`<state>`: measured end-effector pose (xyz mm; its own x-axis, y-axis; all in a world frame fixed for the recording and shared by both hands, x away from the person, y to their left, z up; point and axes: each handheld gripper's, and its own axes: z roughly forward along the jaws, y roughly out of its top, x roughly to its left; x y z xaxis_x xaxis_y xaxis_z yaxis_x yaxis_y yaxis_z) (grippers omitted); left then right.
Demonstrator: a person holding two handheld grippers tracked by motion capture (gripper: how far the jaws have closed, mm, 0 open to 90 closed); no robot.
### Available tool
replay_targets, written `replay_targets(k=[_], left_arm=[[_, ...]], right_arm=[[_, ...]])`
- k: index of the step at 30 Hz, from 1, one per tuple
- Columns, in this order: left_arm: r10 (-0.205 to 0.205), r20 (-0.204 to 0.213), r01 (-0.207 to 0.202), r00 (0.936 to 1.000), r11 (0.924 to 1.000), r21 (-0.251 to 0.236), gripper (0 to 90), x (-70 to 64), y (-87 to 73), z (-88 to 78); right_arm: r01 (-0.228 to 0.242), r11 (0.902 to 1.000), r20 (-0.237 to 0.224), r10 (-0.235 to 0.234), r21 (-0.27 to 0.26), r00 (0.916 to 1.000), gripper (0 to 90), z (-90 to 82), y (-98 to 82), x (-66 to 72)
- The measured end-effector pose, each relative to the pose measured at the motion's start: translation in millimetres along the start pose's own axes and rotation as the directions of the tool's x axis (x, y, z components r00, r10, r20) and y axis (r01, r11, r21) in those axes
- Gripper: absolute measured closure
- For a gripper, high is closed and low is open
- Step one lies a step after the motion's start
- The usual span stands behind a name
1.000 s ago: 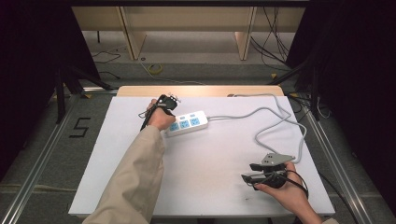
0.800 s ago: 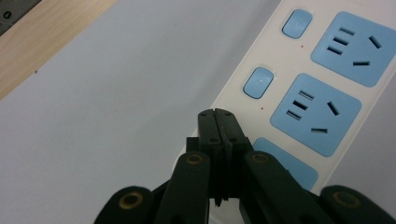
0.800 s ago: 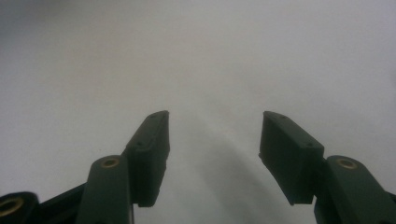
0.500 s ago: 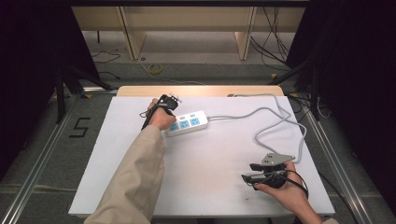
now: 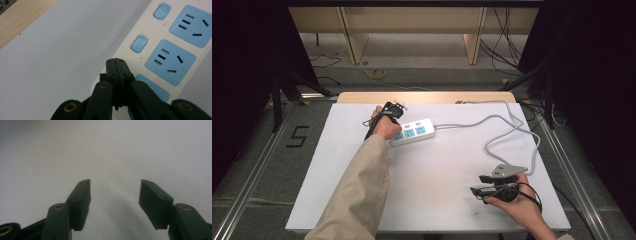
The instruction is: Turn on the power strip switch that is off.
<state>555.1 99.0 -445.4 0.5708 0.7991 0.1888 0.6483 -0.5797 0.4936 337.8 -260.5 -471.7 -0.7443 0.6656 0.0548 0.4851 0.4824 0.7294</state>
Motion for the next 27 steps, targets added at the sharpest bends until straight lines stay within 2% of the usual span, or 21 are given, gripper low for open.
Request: replay_targets(k=[15, 23, 27], left_arm=[[-0.004, -0.002, 0.003, 1.0000, 0.9997, -0.025, 89.8, -0.3, -3.1, -0.4], [-0.031, 0.010, 0.032, 0.9995, 0.9983, -0.050, 89.7, 0.9, -6.1, -1.9], [-0.048, 0.035, 0.051, 0.9982, 0.9966, -0.066, 89.6, 1.4, -8.7, -4.2]], right_arm=[[-0.005, 1.0000, -0.001, 0.005, -0.001, 1.0000, 43.3, -0.4, -0.1, -0.3], [-0.006, 1.0000, -0.001, 0.006, 0.000, 1.0000, 43.3, -0.2, 0.2, -0.1], [-0.004, 1.0000, -0.001, 0.004, 0.001, 1.0000, 43.3, -0.1, 0.0, -0.4]])
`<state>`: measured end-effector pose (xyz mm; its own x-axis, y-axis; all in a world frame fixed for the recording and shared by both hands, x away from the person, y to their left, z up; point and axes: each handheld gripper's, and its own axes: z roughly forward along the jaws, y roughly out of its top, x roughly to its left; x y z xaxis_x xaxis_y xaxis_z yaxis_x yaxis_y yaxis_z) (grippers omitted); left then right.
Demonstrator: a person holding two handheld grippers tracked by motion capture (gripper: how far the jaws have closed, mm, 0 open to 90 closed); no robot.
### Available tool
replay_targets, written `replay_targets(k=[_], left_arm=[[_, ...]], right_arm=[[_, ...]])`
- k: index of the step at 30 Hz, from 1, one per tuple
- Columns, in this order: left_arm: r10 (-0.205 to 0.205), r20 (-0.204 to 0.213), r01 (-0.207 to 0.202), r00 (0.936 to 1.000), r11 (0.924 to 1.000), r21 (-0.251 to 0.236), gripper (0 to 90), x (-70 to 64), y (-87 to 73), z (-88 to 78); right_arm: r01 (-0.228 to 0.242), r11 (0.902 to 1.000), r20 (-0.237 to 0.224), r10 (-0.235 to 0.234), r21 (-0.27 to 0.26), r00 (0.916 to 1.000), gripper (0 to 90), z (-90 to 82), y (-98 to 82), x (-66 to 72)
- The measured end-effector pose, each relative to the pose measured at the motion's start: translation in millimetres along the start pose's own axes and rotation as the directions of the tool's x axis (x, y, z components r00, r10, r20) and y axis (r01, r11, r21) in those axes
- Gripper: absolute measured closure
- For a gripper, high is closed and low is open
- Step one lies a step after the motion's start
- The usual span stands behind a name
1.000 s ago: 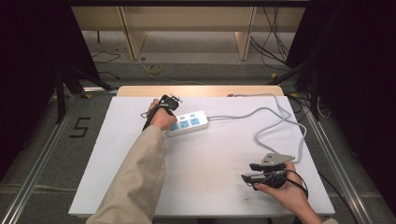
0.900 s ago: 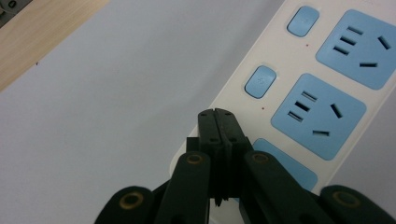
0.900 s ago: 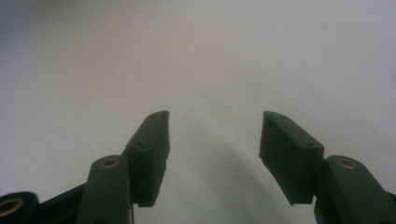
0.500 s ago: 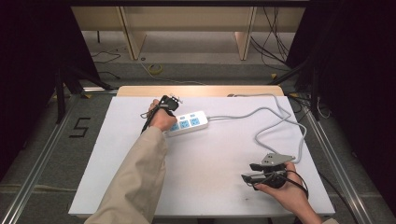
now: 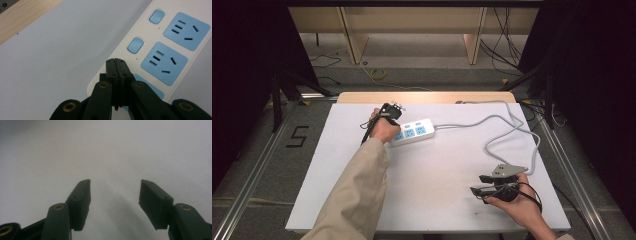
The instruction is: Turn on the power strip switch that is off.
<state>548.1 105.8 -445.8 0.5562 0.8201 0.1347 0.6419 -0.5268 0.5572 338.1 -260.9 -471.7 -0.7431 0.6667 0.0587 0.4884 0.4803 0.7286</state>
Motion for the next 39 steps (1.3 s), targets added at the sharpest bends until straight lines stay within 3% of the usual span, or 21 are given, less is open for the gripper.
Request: replay_targets(k=[4, 8, 11, 15, 22, 30, 34, 39], left_arm=[[-0.028, 0.015, 0.028, 0.9995, 0.9988, -0.040, 87.0, 1.4, 1.0, -7.8], [-0.021, 0.022, 0.022, 0.9995, 0.9976, -0.065, 84.0, 2.0, 0.1, -18.1], [-0.038, 0.038, 0.041, 0.9985, 0.9960, -0.079, 82.8, 4.8, -1.9, -25.9], [-0.042, 0.027, 0.045, 0.9987, 0.9935, -0.104, 80.2, 7.9, -6.3, -34.7], [-0.052, 0.058, 0.058, 0.9970, 0.9908, -0.122, 74.1, 9.2, -15.7, -46.8], [-0.090, 0.128, 0.110, 0.9876, 0.9807, -0.161, 59.2, 4.9, -26.1, -63.3], [-0.099, 0.121, 0.120, 0.9877, 0.9759, -0.182, 51.2, 1.9, -31.7, -70.9], [-0.105, 0.145, 0.132, 0.9838, 0.9721, -0.194, 42.7, -2.4, -39.1, -78.4]], right_arm=[[0.000, 1.0000, 0.000, 0.000, 0.000, 1.0000, 43.4, 0.0, 0.0, 0.1], [-0.004, 1.0000, 0.000, 0.004, 0.000, 1.0000, 43.3, 0.5, 0.1, 0.3], [-0.002, 1.0000, 0.000, 0.002, 0.003, 1.0000, 43.3, 1.1, 0.2, 0.7], [-0.001, 1.0000, -0.001, 0.001, 0.003, 1.0000, 43.3, 1.1, 0.2, 1.1], [-0.004, 1.0000, 0.002, 0.004, 0.004, 1.0000, 43.4, 1.6, 0.4, 1.0], [-0.003, 1.0000, 0.001, 0.003, 0.006, 1.0000, 43.3, 1.7, 0.4, 0.7], [-0.003, 1.0000, 0.003, 0.003, 0.006, 1.0000, 43.3, 1.8, 0.6, 0.8], [-0.004, 1.0000, 0.005, 0.004, 0.006, 1.0000, 43.3, 1.6, 0.6, 0.1]])
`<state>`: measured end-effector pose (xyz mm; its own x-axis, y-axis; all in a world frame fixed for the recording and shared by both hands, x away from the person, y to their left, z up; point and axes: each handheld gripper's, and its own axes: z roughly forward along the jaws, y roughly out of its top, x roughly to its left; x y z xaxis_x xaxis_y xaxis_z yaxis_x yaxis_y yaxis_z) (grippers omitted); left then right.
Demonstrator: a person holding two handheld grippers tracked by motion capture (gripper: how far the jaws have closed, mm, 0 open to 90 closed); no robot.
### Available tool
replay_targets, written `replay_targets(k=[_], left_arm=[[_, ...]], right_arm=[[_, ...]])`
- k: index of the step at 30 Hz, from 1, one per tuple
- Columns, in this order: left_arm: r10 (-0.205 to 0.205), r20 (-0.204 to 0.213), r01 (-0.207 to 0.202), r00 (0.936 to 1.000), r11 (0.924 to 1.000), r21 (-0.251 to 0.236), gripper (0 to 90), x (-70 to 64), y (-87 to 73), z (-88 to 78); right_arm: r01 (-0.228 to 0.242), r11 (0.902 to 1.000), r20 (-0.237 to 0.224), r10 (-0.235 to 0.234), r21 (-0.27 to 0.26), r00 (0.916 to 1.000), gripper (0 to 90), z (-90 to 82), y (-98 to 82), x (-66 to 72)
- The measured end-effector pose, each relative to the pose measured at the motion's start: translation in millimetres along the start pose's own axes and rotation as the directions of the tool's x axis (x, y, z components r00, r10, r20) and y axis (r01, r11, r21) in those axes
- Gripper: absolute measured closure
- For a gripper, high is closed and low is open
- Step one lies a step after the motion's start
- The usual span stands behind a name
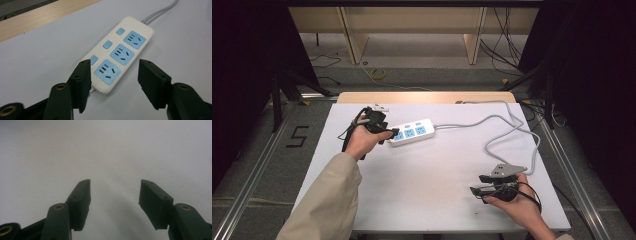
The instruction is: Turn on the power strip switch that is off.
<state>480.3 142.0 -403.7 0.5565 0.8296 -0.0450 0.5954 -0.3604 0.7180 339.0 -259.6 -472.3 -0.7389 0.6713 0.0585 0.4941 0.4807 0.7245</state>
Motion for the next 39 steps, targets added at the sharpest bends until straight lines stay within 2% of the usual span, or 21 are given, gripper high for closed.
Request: replay_targets(k=[3, 6, 11, 18, 25, 30, 39], left_arm=[[0.022, 0.002, -0.022, 0.9998, 0.9998, 0.005, 38.9, -2.4, -4.5, -3.7], [0.026, -0.002, -0.026, 0.9996, 0.9996, 0.008, 34.9, -4.7, -9.7, -6.3], [0.050, 0.023, -0.051, 0.9985, 0.9986, 0.017, 30.6, -9.6, -19.0, -10.1], [0.072, 0.028, -0.072, 0.9970, 0.9974, -0.010, 28.1, -16.0, -29.5, -19.5], [0.115, 0.024, -0.113, 0.9931, 0.9915, -0.065, 26.0, -24.2, -40.7, -30.2], [0.136, 0.020, -0.135, 0.9905, 0.9888, -0.064, 24.3, -29.8, -51.8, -32.7], [0.132, 0.019, -0.130, 0.9911, 0.9893, -0.066, 22.6, -30.5, -67.1, -34.8]], right_arm=[[-0.003, 1.0000, 0.002, 0.003, -0.003, 1.0000, 43.3, 0.1, 0.2, -0.3], [-0.004, 1.0000, 0.003, 0.004, -0.005, 1.0000, 43.4, -0.1, -0.1, -0.7], [-0.006, 1.0000, 0.005, 0.006, -0.005, 1.0000, 43.3, -0.3, -0.2, -0.8], [-0.005, 1.0000, 0.006, 0.005, -0.003, 1.0000, 43.3, -0.2, -0.1, -1.1], [-0.004, 1.0000, 0.008, 0.004, -0.004, 1.0000, 43.3, -0.3, -0.2, -1.4], [-0.005, 1.0000, 0.009, 0.005, -0.003, 0.9999, 43.2, -0.4, 0.0, -0.9], [-0.009, 1.0000, 0.010, 0.009, -0.004, 0.9999, 43.2, -0.4, 0.3, -0.9]])
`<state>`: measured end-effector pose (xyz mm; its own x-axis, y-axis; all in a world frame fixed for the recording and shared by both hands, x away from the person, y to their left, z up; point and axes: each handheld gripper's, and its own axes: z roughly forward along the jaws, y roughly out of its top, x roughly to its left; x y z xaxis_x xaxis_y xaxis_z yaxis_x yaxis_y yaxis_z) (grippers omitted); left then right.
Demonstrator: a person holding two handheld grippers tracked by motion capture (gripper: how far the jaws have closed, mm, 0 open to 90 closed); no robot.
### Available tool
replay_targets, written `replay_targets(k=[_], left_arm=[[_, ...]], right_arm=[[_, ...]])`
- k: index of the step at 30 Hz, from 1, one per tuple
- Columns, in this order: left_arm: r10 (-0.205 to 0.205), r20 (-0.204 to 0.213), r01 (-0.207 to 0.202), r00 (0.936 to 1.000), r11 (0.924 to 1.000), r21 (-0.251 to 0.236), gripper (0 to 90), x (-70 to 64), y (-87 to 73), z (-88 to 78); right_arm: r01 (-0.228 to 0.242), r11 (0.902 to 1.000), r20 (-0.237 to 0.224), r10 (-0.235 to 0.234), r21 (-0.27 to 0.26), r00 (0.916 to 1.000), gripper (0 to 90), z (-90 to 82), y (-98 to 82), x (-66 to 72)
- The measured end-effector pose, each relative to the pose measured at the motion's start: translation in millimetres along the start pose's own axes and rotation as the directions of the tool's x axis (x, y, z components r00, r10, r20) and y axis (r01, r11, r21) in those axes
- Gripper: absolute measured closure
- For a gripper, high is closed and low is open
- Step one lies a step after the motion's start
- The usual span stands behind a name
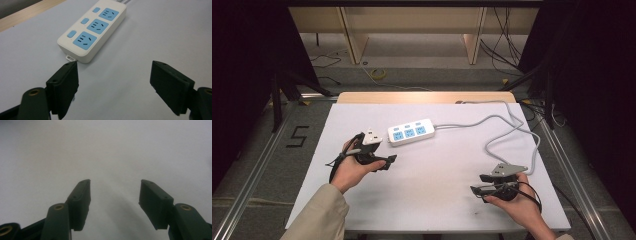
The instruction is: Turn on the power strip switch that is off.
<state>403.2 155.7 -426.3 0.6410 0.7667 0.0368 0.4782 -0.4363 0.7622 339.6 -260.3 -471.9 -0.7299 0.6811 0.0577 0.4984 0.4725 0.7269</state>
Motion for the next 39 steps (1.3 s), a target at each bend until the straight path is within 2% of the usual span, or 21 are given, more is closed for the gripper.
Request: replay_targets(k=[12, 16, 23, 28, 34, 39], left_arm=[[0.017, 0.014, -0.016, 0.9998, 0.9995, -0.027, 19.3, -5.3, -13.3, -11.7], [0.021, 0.011, -0.021, 0.9997, 0.9995, -0.023, 18.7, -6.2, -25.3, -15.8], [-0.003, 0.016, 0.003, 0.9999, 0.9998, -0.017, 18.4, -6.5, -49.9, -18.8], [-0.004, 0.010, 0.004, 0.9999, 1.0000, -0.009, 18.3, -8.8, -66.4, -19.2], [-0.029, -0.013, 0.029, 0.9995, 0.9994, -0.021, 17.1, -4.4, -73.2, -22.2], [-0.050, -0.055, 0.048, 0.9973, 0.9983, -0.033, 15.9, 0.8, -75.2, -23.1]], right_arm=[[-0.002, 0.9999, 0.002, 0.002, -0.011, 1.0000, 42.9, -0.8, 0.2, -0.5], [-0.002, 0.9999, 0.000, 0.002, -0.010, 1.0000, 42.7, -0.6, 0.0, -0.4], [-0.001, 1.0000, -0.001, 0.001, -0.007, 1.0000, 42.7, -0.1, -0.2, -0.3], [-0.003, 1.0000, -0.003, 0.003, -0.005, 1.0000, 42.7, 0.2, -0.6, 0.3], [-0.003, 1.0000, -0.001, 0.003, -0.008, 1.0000, 42.6, -0.1, -0.6, 0.2], [-0.006, 0.9999, -0.001, 0.006, -0.010, 1.0000, 42.6, -0.6, -0.8, 0.3]])
